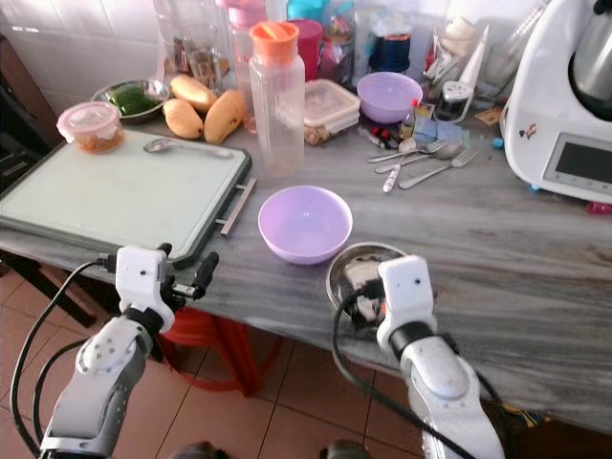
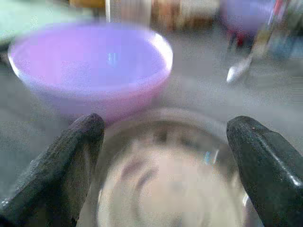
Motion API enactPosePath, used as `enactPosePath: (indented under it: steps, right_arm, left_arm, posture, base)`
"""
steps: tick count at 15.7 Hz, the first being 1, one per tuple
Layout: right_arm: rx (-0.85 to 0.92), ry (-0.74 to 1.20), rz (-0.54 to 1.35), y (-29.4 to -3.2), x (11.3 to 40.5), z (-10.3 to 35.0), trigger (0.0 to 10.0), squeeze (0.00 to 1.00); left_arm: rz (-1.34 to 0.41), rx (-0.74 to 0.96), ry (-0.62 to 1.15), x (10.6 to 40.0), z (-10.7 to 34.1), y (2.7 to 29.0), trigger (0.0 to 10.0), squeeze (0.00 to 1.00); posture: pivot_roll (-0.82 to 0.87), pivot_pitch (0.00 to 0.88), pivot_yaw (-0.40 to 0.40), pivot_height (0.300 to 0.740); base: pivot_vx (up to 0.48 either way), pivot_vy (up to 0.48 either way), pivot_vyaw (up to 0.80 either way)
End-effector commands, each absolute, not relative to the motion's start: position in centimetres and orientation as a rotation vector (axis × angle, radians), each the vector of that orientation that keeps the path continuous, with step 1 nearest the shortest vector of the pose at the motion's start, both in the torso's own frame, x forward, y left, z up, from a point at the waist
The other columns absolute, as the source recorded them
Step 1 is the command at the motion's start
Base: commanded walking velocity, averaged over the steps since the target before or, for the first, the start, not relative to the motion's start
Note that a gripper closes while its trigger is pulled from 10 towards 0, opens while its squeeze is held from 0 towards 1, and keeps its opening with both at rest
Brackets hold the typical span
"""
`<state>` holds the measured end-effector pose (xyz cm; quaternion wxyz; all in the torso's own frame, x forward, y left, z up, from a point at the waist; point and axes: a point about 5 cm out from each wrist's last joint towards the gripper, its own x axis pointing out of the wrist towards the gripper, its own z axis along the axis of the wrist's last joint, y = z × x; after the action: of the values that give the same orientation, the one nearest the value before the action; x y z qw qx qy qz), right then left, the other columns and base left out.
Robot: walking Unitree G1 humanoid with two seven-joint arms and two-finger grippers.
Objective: Setting the table
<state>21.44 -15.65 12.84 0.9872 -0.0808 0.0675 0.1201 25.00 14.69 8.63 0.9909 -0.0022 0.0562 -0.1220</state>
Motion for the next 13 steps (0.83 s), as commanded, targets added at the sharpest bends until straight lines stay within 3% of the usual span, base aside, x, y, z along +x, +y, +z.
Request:
enactPosePath:
  steps: [1, 6, 13]
  right_arm:
    - [-0.192, 0.022, 0.267, -14.7, 21.7, 14.6, 10.0, 0.00]
    - [-0.257, -0.150, 0.200, -14.0, 23.1, 17.0, 10.0, 0.00]
    - [-0.172, -0.111, 0.070, -15.4, 24.4, 15.9, 10.0, 0.00]
  left_arm:
    - [-0.231, -0.010, 0.094, 25.1, 9.0, 14.8, 10.0, 0.00]
    - [-0.136, -0.006, 0.037, 25.5, 10.0, 15.2, 10.0, 0.00]
    - [-0.122, -0.001, 0.030, 25.9, 10.4, 15.3, 10.0, 0.00]
  posture:
    - [-0.08, 0.000, 0.032, 0.740]
    - [-0.07, 0.000, 0.027, 0.740]
    - [-0.05, 0.000, 0.027, 0.740]
  base:
    - [0.000, 0.000, 0.00]
    - [0.000, 0.000, 0.00]
    - [0.000, 0.000, 0.00]
